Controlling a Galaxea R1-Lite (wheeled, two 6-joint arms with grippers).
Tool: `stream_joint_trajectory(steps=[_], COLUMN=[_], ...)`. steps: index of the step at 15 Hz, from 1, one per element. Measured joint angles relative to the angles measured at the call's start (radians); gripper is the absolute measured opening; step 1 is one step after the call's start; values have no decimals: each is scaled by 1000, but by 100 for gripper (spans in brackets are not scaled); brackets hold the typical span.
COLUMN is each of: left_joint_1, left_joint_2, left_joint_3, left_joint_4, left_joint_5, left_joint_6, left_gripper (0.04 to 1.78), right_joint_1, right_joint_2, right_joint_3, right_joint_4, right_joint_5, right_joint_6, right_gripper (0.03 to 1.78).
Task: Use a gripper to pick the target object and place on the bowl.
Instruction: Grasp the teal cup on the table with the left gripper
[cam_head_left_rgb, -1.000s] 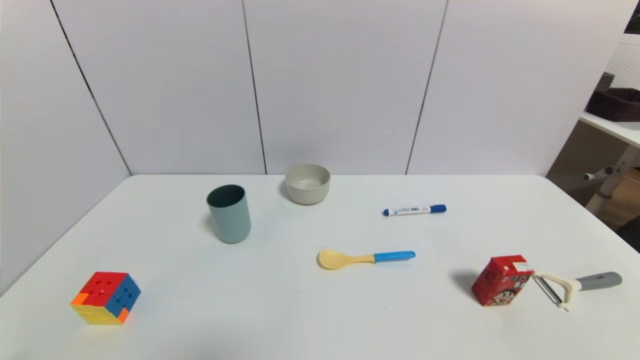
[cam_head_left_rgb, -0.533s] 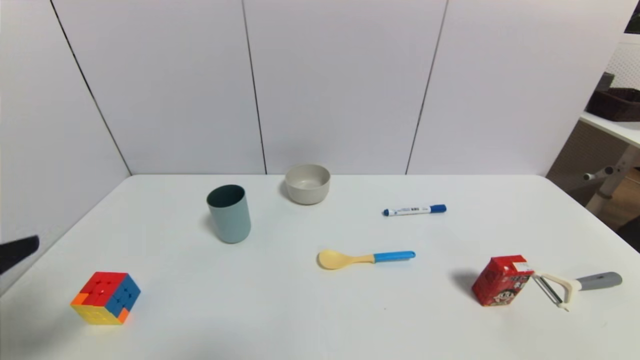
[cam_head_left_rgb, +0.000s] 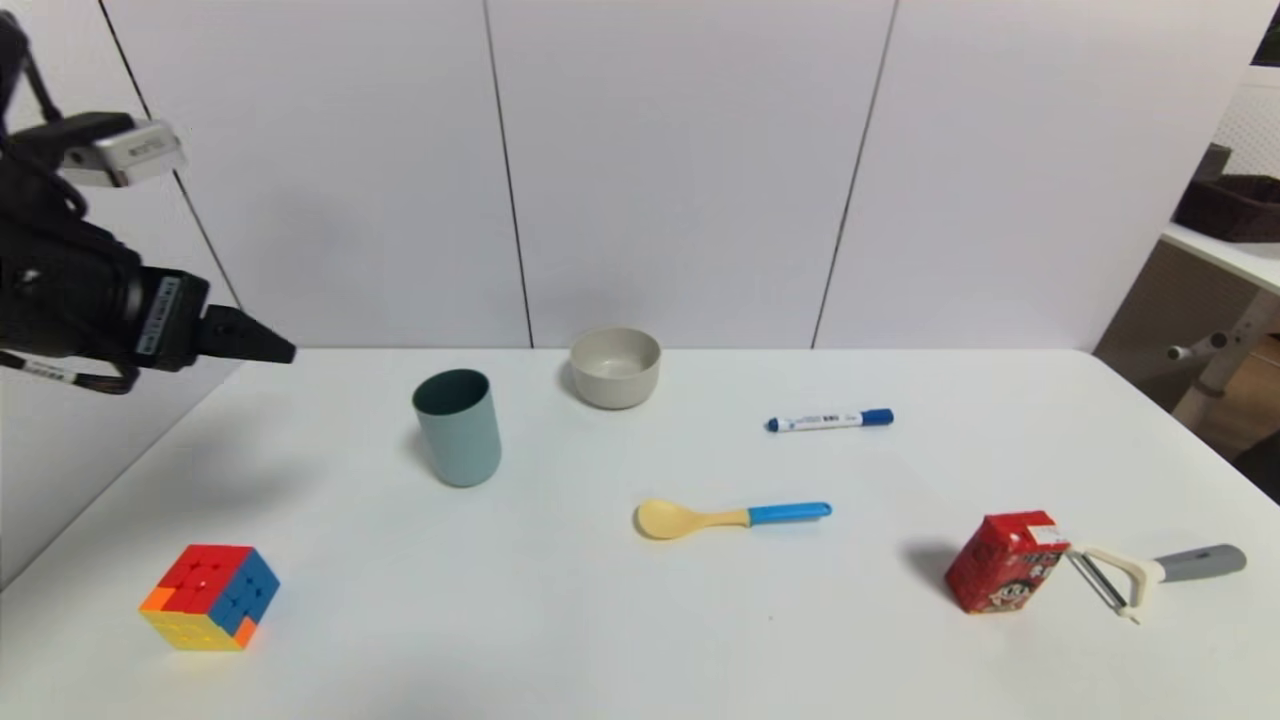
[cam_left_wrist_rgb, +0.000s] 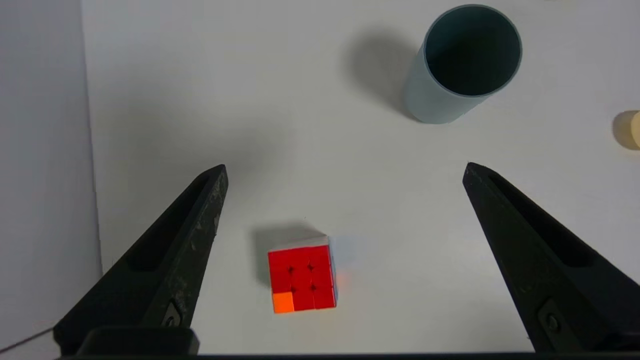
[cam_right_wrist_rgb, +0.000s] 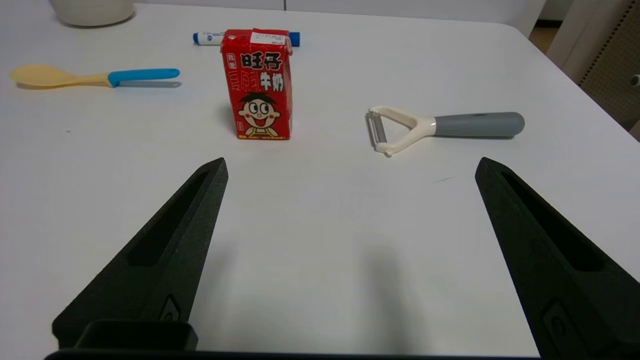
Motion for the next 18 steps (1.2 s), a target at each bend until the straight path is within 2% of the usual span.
stream_joint_trajectory(steps=[5,8,11,18], left_joint_1=[-62,-96,-144,-221], left_joint_2=[138,139,116,100], left_joint_3=[-39,87,302,675], left_joint_4=[3,-75,-315,-924], left_joint_5=[1,1,0,3], left_joint_6=[-8,-10,-10,-34], left_gripper=[169,169,169,169], right_joint_1=[0,0,0,0], right_joint_2=[0,0,0,0], right_joint_3=[0,0,0,0], right_joint_4=[0,0,0,0], right_joint_5=[0,0,-1,0], right_joint_6=[0,0,0,0], right_gripper=[171,171,171,171])
